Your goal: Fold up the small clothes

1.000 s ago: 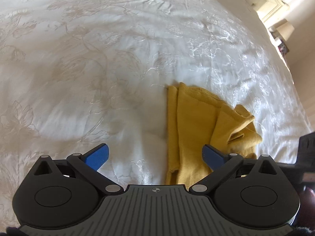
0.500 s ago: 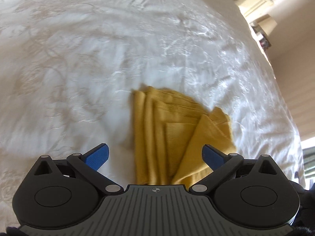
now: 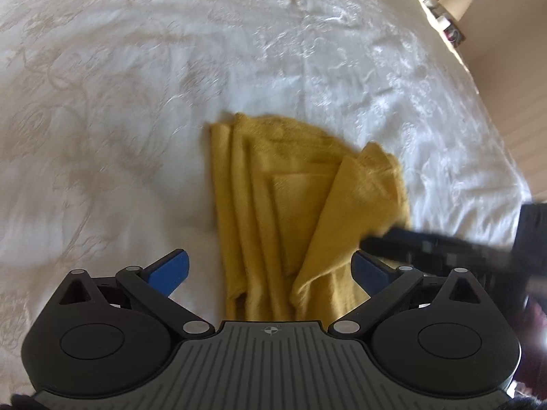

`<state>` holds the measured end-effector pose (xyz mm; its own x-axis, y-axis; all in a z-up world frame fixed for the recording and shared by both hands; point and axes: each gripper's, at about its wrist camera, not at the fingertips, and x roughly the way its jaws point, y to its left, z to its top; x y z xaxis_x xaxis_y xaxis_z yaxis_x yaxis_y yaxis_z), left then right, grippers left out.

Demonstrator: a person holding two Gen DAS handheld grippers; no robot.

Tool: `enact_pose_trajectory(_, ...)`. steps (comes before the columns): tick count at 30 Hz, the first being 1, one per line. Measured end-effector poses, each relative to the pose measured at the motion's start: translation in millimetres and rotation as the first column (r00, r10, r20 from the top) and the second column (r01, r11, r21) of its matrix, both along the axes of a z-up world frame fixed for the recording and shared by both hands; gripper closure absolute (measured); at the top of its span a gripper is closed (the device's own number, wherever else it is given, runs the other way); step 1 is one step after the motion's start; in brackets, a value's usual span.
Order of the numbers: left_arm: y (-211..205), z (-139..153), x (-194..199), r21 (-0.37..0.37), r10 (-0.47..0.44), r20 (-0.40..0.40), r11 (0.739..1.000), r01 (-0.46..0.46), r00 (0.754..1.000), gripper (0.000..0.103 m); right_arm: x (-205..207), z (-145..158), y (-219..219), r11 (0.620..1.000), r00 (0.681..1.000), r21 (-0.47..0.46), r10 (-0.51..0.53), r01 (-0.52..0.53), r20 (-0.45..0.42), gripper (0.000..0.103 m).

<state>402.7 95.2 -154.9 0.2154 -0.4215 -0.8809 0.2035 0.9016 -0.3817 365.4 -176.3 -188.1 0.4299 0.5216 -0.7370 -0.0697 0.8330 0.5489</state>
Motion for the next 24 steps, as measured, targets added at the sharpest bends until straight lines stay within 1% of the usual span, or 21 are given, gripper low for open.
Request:
enact_pose_trajectory(2, 6.0, -2.9, -2.8, 0.013, 0.015, -0.010, 1.000, -0.015, 1.000, 0.000, 15.0, 10.6, 7.4, 0.999, 0.997, 0.008, 0.035, -0.036, 0.075, 0.022)
enact_pose_trajectory(4, 12.0, -4.4, -5.4, 0.021, 0.034, -0.020, 0.999, -0.033, 0.999, 0.000, 19.9, 23.2, 10.8, 0.998, 0.987, 0.026, 0.047, -0.052, 0.153, 0.022)
enact_pose_trajectory(5, 14.9, -5.4, -6.6, 0.025, 0.042, -0.023, 0.999, -0.041, 0.999, 0.000, 20.2, 28.0, 10.7, 0.998, 0.984, 0.036, 0.045, -0.052, 0.173, 0.022)
enact_pose_trajectory(7, 20.3, -7.3, -8.7, 0.030, 0.056, -0.030, 0.998, -0.055, 0.998, 0.000, 15.3, 32.9, 8.8, 0.999, 0.982, 0.031, 0.031, -0.037, 0.185, 0.022)
enact_pose_trajectory(9, 25.0, -9.2, -10.3, 0.032, 0.070, -0.035, 0.997, -0.068, 0.997, 0.000, 2.1, 33.6, 5.7, 0.999, 0.983, 0.010, 0.031, -0.033, 0.180, 0.022)
enact_pose_trajectory(11, 29.3, -11.6, -10.9, 0.031, 0.084, -0.041, 0.996, -0.082, 0.996, 0.000, -17.4, 31.9, 5.9, 0.998, 0.985, -0.039, 0.061, -0.056, 0.159, 0.018)
enact_pose_trajectory(13, 31.9, -14.5, -11.4, 0.029, 0.093, -0.048, 0.995, -0.092, 0.994, 0.000, -38.8, 29.8, 13.0, 0.989, 0.982, -0.093, 0.129, -0.117, 0.140, 0.012)
enact_pose_trajectory(15, 32.4, -17.1, -11.6, 0.030, 0.092, -0.056, 0.995, -0.091, 0.994, 0.000, -60.3, 29.7, 25.9, 0.969, 0.971, -0.167, 0.202, -0.180, 0.129, 0.011)
enact_pose_trajectory(17, 30.7, -17.8, -12.3, 0.034, 0.085, -0.056, 0.996, -0.083, 0.995, 0.000, -81.1, 32.7, 44.2, 0.943, 0.953, -0.255, 0.259, -0.215, 0.155, 0.012)
enact_pose_trajectory(19, 27.8, -16.8, -13.9, 0.033, 0.074, -0.051, 0.997, -0.073, 0.996, 0.000, -97.1, 36.1, 64.6, 0.908, 0.937, -0.360, 0.296, -0.214, 0.189, 0.012)
enact_pose_trajectory(20, 26.6, -15.6, -14.7, 0.030, 0.071, -0.049, 0.997, -0.069, 0.996, 0.000, -102.9, 36.4, 75.2, 0.886, 0.927, -0.406, 0.322, -0.225, 0.190, 0.012)
enact_pose_trajectory(21, 25.9, -14.8, -15.5, 0.025, 0.069, -0.048, 0.997, -0.068, 0.996, 0.000, -106.5, 35.2, 84.7, 0.867, 0.914, -0.427, 0.361, -0.256, 0.184, 0.012)
enact_pose_trajectory(23, 24.8, -12.6, -17.1, 0.018, 0.068, -0.046, 0.998, -0.067, 0.997, 0.000, -110.2, 32.2, 100.1, 0.837, 0.882, -0.433, 0.440, -0.334, 0.169, 0.027)
enact_pose_trajectory(24, 23.9, -11.4, -17.8, 0.016, 0.067, -0.044, 0.998, -0.066, 0.997, 0.000, -112.2, 29.4, 107.3, 0.820, 0.868, -0.443, 0.470, -0.362, 0.162, 0.041)
